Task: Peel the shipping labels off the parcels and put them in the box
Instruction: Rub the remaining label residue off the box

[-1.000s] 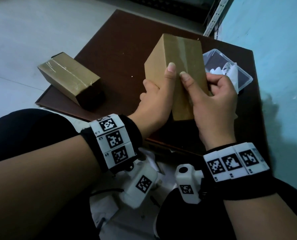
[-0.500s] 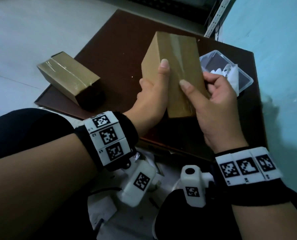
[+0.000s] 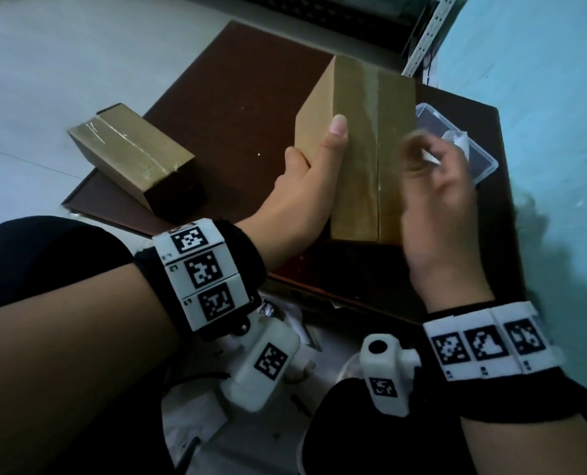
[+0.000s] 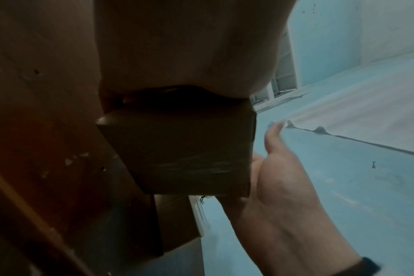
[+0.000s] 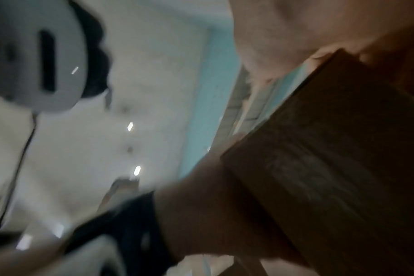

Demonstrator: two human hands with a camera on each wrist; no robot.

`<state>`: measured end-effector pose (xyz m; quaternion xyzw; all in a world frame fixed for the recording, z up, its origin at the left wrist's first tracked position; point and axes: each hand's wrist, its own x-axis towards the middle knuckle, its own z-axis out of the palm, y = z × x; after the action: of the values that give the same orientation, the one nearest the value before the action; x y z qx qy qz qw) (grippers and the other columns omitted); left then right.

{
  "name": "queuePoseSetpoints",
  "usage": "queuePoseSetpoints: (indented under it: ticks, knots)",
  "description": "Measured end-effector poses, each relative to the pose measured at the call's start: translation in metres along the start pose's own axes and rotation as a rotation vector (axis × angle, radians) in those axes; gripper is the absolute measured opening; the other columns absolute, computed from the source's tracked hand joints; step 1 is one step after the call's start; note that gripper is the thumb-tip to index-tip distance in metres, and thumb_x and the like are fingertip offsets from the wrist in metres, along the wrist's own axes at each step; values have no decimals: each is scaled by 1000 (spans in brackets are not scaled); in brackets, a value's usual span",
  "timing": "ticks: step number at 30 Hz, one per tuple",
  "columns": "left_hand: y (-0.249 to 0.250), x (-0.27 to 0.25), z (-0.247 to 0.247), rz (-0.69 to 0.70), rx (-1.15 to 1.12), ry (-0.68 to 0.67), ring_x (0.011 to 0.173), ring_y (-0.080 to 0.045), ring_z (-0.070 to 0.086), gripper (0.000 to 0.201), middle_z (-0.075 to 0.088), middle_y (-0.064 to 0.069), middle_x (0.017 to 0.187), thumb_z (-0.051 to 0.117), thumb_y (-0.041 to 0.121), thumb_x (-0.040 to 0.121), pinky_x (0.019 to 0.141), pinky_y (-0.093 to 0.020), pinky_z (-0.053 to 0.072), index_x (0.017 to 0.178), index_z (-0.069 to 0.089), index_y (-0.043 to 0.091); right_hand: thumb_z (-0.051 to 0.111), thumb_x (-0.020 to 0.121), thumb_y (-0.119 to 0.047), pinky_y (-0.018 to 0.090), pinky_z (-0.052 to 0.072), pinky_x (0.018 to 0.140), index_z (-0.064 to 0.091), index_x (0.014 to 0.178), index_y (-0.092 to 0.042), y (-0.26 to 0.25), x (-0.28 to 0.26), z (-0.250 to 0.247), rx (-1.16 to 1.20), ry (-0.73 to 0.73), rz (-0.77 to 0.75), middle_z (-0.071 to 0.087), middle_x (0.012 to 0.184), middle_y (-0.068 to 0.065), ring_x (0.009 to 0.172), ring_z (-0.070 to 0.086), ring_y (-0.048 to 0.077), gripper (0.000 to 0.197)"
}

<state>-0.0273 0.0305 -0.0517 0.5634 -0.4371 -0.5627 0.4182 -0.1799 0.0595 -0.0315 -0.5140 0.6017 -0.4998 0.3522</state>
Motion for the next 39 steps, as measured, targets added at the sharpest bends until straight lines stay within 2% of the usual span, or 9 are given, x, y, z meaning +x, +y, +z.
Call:
queuePoseSetpoints:
  ticks: [3, 8, 12, 15, 20, 23, 30, 36, 39]
  knots:
    - [4, -4, -2, -35, 21, 46, 131, -24, 57, 139, 49, -5, 150, 33, 105, 55, 112, -47, 47, 163, 25, 19, 79, 91, -57, 34, 57, 108, 54, 154, -23, 5, -2, 6, -8, -120, -70, 68, 143, -8, 132, 64, 2, 76]
    - [-2, 10, -8, -55, -122, -2, 132, -31, 61, 138, 58, -6, 149, 42, 113, 50, 110, -55, 48, 160, 35, 29, 65, 100, -42, 45, 53, 115, 73, 137, -18, 11, 5, 4, 187, 39, -12, 74, 136, -1, 133, 66, 14, 45]
    - [-2, 13, -12, -40, -175, 16, 130, -34, 62, 130, 60, -10, 146, 45, 110, 55, 107, -57, 50, 156, 39, 28, 78, 91, -38, 43, 52, 117, 54, 156, -10, 11, -5, 11, 142, -97, -64, 64, 152, 6, 142, 60, 14, 75]
    - [-12, 21, -9, -61, -183, 16, 123, -33, 68, 137, 65, -8, 140, 53, 111, 46, 103, -53, 54, 157, 37, 31, 83, 89, -35, 42, 55, 113, 55, 155, -8, 10, -8, 14, 154, -57, -62, 67, 148, 8, 137, 64, 13, 76]
    - [-8, 0, 4, 3, -25, 115, 135, -47, 52, 135, 50, -21, 151, 23, 110, 58, 111, -65, 42, 157, 39, 19, 84, 92, -35, 39, 59, 107, 66, 145, -12, 10, -11, 18, 89, 81, -61, 76, 133, -1, 126, 70, 6, 61]
    - [-7, -4, 6, -48, -62, 151, 129, -33, 58, 144, 53, -11, 148, 27, 111, 49, 111, -54, 46, 161, 31, 21, 85, 91, -40, 37, 60, 105, 70, 140, -15, 10, -10, 18, 55, 123, -61, 78, 129, -2, 122, 71, 4, 57]
    - [-13, 7, -5, -95, -127, 169, 125, -30, 65, 152, 63, -7, 141, 32, 117, 39, 108, -52, 50, 161, 34, 27, 82, 96, -13, 20, 54, 105, 54, 154, -4, 7, -7, 9, 114, -92, -27, 68, 139, -7, 126, 66, -4, 65]
    - [-6, -17, 14, -107, -66, 153, 146, -31, 42, 146, 38, -13, 161, 22, 105, 51, 120, -52, 36, 165, 10, 14, 87, 83, -46, 41, 63, 99, 72, 132, -14, 10, -8, 15, 81, 128, -27, 81, 117, 0, 113, 76, 11, 61]
    - [-8, -16, 14, -131, -54, 172, 146, -32, 43, 148, 37, -14, 162, 20, 106, 49, 121, -53, 35, 166, 10, 14, 86, 88, -37, 42, 62, 101, 67, 138, -11, 13, -5, 12, 112, 53, 16, 81, 119, -1, 114, 76, 9, 59]
